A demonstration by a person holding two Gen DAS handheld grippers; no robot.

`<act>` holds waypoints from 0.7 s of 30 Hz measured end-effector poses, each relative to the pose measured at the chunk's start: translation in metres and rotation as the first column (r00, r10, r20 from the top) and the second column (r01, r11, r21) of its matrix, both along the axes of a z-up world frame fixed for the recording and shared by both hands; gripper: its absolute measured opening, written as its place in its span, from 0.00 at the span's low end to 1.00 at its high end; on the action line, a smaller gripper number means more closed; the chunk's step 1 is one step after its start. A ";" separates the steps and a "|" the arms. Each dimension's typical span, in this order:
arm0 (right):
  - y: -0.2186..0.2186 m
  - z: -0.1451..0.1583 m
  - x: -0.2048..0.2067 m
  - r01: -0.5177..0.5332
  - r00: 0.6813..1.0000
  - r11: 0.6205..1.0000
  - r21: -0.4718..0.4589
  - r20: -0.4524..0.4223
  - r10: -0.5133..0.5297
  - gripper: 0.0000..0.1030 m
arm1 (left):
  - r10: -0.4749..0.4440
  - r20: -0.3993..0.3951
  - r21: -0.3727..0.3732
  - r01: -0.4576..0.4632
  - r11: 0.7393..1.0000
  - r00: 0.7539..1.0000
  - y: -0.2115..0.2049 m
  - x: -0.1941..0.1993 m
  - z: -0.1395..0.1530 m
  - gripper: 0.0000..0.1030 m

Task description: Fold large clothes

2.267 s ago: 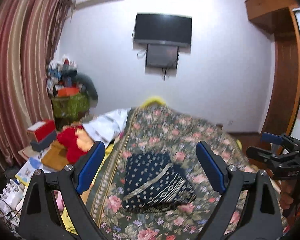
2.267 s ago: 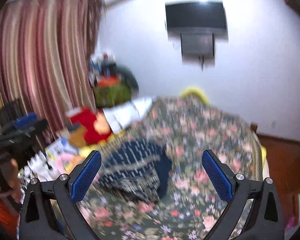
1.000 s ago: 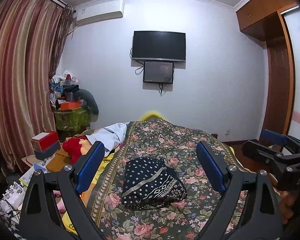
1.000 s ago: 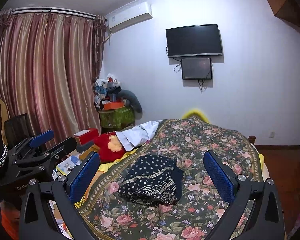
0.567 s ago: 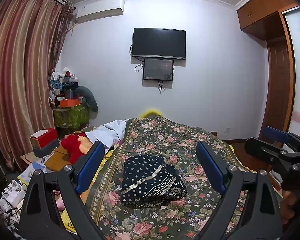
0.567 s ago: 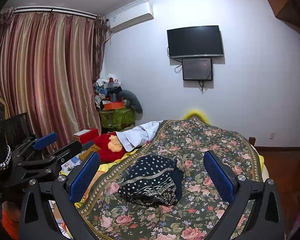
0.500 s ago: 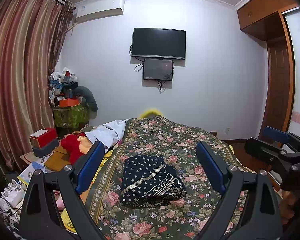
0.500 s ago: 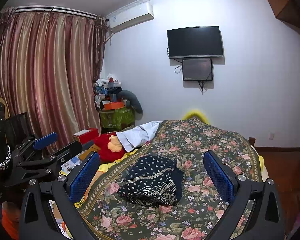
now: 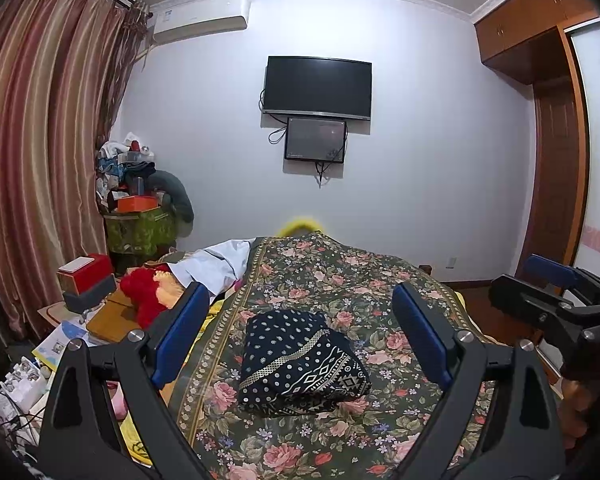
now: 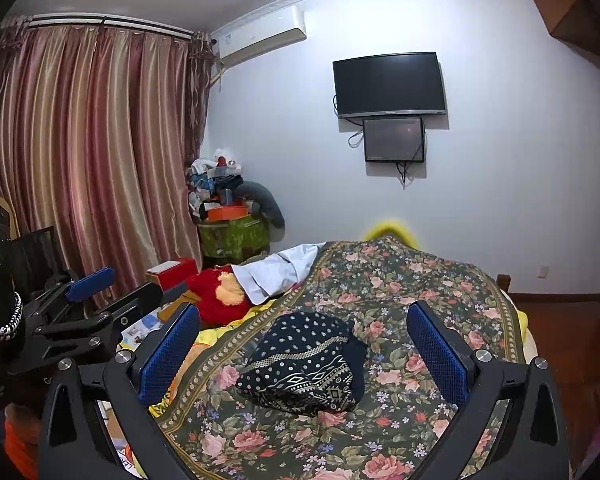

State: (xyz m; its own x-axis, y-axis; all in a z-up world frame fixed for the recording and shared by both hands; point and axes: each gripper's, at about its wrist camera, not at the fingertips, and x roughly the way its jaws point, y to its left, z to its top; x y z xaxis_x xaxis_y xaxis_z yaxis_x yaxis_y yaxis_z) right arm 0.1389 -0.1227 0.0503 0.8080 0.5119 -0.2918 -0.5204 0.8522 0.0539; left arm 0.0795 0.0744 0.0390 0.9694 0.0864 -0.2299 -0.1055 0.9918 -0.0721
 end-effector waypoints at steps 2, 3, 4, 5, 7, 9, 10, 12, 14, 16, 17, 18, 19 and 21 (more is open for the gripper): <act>0.000 0.000 -0.001 0.000 1.000 1.000 0.001 0.001 0.000 1.00 | 0.001 0.000 0.000 -0.001 1.000 1.000 -0.001 0.001 -0.001 0.91; 0.000 0.001 -0.001 0.001 1.000 1.000 0.001 0.003 -0.001 1.00 | 0.000 0.000 0.000 0.000 1.000 1.000 -0.001 0.000 -0.001 0.91; 0.001 0.001 -0.002 0.002 1.000 1.000 0.001 0.004 -0.002 1.00 | 0.000 0.000 0.000 0.000 1.000 1.000 -0.002 0.000 -0.001 0.91; 0.001 0.002 -0.002 0.003 1.000 1.000 0.002 0.005 -0.003 1.00 | 0.000 0.001 0.000 0.000 1.000 1.000 -0.002 0.002 -0.001 0.91; 0.002 0.004 -0.003 0.005 1.000 1.000 0.002 0.008 -0.005 1.00 | -0.001 0.002 0.000 0.001 1.000 1.000 -0.003 0.003 -0.002 0.91; 0.003 0.004 -0.004 0.007 1.000 1.000 0.002 0.013 -0.007 1.00 | -0.003 0.002 0.000 0.003 1.000 1.000 -0.004 0.004 -0.003 0.91; 0.003 0.005 -0.004 0.008 1.000 1.000 0.002 0.014 -0.008 1.00 | -0.005 0.001 0.001 0.005 1.000 1.000 -0.004 0.004 -0.003 0.91; 0.003 0.005 -0.004 0.008 1.000 1.000 0.003 0.013 -0.008 1.00 | -0.007 0.001 0.002 0.007 1.000 1.000 -0.006 0.005 -0.003 0.91; 0.002 0.005 -0.004 0.008 1.000 1.000 0.003 0.013 -0.008 1.00 | -0.008 0.003 0.002 0.008 1.000 1.000 -0.007 0.004 -0.003 0.91; 0.002 0.005 -0.004 0.008 1.000 1.000 0.004 0.013 -0.008 1.00 | -0.009 0.004 0.002 0.009 1.000 1.000 -0.007 0.004 -0.003 0.91; 0.002 0.004 -0.005 0.010 1.000 1.000 0.005 0.013 -0.010 1.00 | -0.009 0.005 0.002 0.009 1.000 1.000 -0.008 0.004 -0.003 0.91; 0.002 0.004 -0.005 0.009 1.000 1.000 0.004 0.013 -0.009 1.00 | -0.009 0.007 0.002 0.009 1.000 1.000 -0.008 0.004 -0.003 0.91; 0.002 0.004 -0.005 0.010 1.000 1.000 0.005 0.013 -0.010 1.00 | -0.012 0.008 0.002 0.012 1.000 1.000 -0.009 0.004 -0.003 0.91; 0.002 0.005 -0.005 0.015 1.000 1.000 0.007 0.013 -0.015 1.00 | -0.027 0.001 -0.001 0.027 1.000 1.000 -0.010 0.004 -0.002 0.91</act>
